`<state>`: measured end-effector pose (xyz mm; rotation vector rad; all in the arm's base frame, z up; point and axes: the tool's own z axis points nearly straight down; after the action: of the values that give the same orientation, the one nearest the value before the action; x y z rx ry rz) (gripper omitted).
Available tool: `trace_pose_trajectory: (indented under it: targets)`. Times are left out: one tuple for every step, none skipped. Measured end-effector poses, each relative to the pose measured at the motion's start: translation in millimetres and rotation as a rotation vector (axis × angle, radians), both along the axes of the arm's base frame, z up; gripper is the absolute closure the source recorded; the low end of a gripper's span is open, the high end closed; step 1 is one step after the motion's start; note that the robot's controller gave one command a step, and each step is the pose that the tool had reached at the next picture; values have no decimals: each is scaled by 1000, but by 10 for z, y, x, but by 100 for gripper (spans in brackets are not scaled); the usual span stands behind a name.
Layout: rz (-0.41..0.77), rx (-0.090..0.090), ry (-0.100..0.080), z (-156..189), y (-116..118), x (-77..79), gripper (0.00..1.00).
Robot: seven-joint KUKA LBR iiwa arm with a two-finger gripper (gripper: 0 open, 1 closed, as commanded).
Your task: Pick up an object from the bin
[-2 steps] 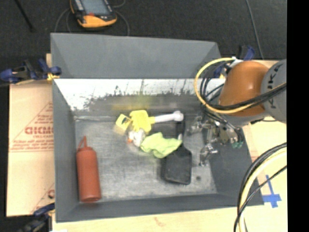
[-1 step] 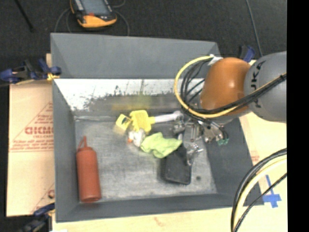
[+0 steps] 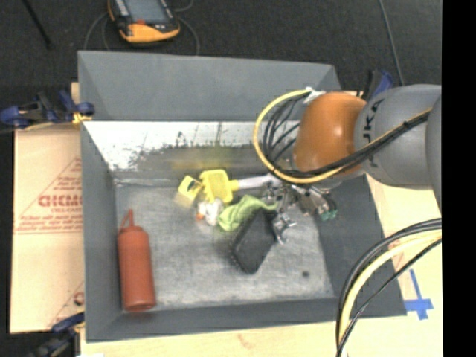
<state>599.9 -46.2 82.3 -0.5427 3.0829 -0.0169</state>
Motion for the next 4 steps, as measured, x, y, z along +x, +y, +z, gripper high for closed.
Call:
trace_pose_trajectory:
  targets:
    - [0, 0, 0, 0, 2, 0, 100]
    - [5, 7, 13, 324, 17, -105, 100]
    - [11, 7, 10, 778, 119, 113, 100]
    - [-21, 6, 1, 1588, -143, -175, 0]
